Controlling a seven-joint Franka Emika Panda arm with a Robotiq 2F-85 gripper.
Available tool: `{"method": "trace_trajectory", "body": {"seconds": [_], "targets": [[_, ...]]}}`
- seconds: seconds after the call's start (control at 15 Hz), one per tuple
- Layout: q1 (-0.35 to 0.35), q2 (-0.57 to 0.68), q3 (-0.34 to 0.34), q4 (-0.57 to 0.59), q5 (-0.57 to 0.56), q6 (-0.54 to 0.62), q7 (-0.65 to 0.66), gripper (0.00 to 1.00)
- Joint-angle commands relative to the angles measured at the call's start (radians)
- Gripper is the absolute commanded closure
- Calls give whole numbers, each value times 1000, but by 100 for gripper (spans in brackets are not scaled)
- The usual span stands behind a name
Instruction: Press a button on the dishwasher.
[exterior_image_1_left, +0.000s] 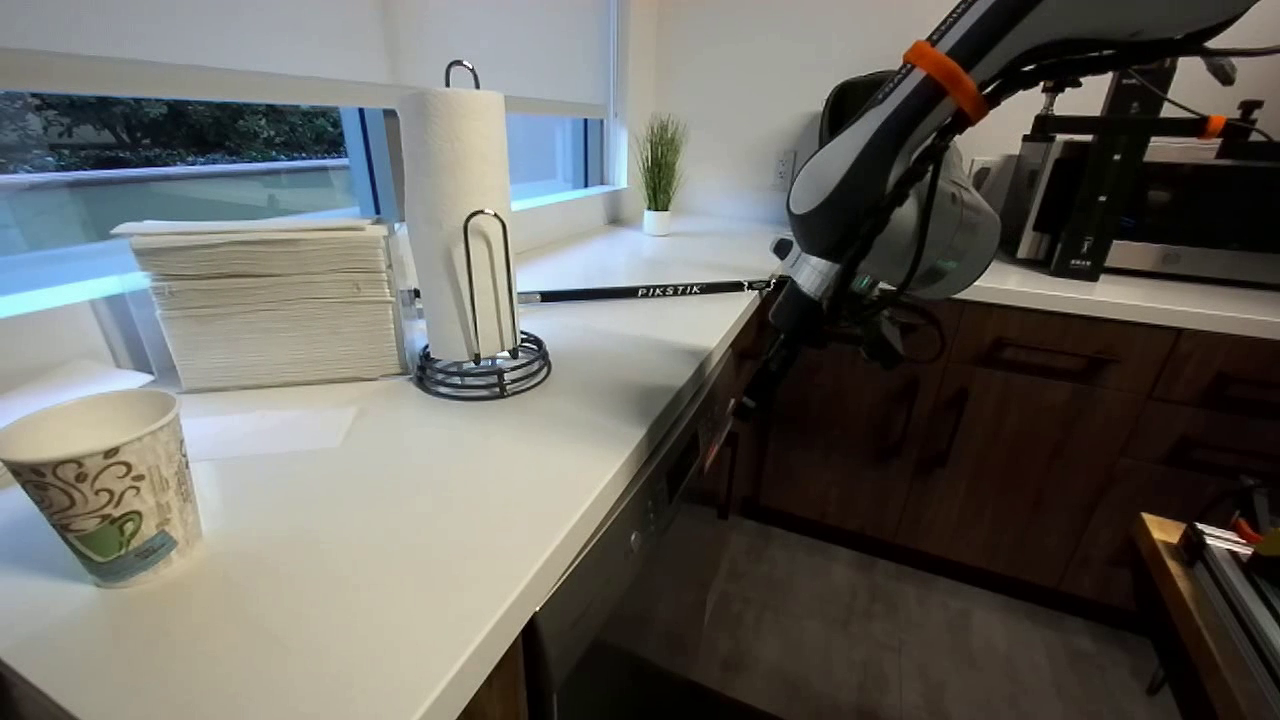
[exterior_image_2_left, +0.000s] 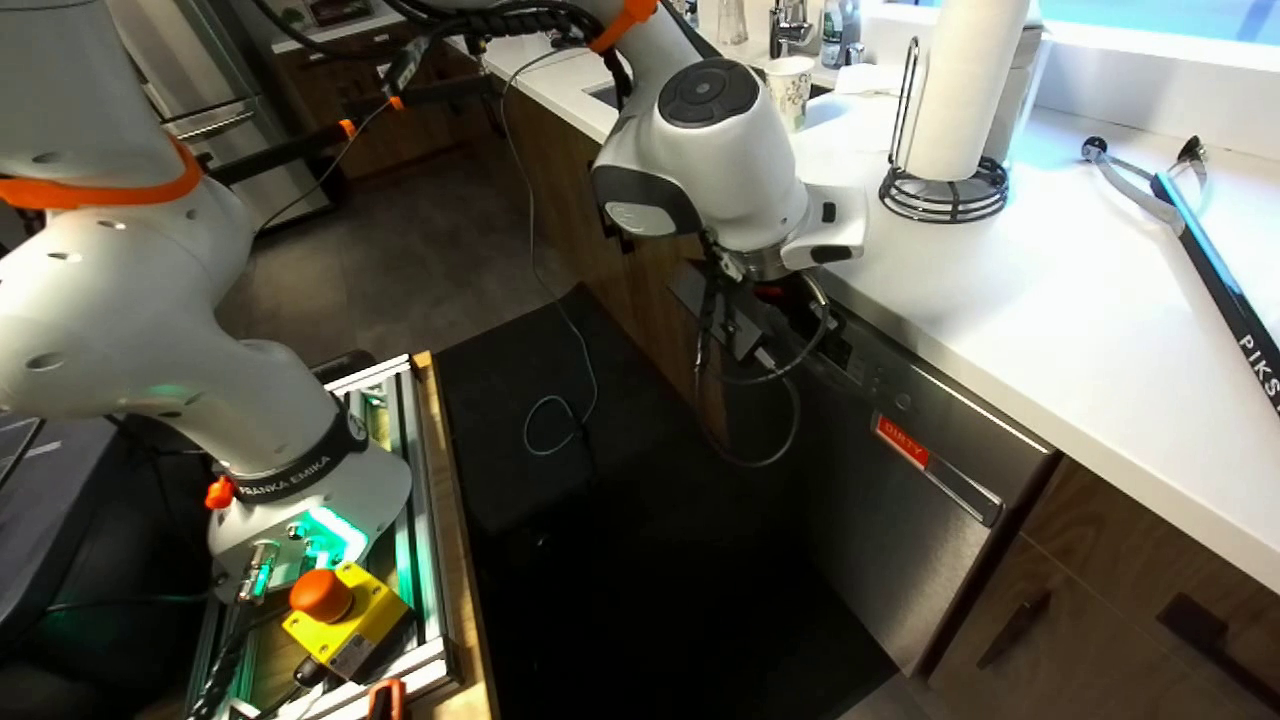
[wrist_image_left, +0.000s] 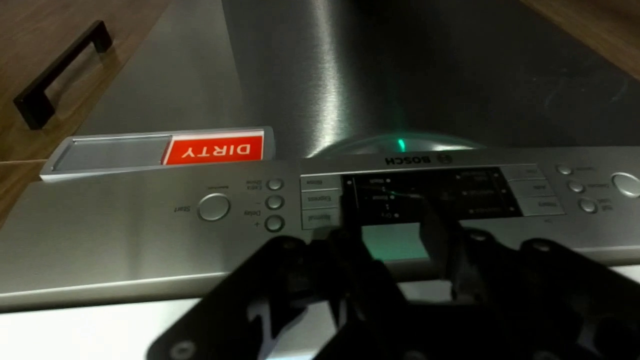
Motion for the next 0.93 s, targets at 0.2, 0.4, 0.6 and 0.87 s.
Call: {"method": "trace_trajectory", "body": {"seconds": [0.2, 0.4, 0.6, 0.87], "targets": [[-123, 115, 130, 91, 200, 80, -226, 100], [-164, 155, 170, 123, 246, 109, -291, 100], [-197, 189, 208, 152, 278, 124, -337, 100], [-225, 230, 239, 181, 297, 133, -366, 100]]}}
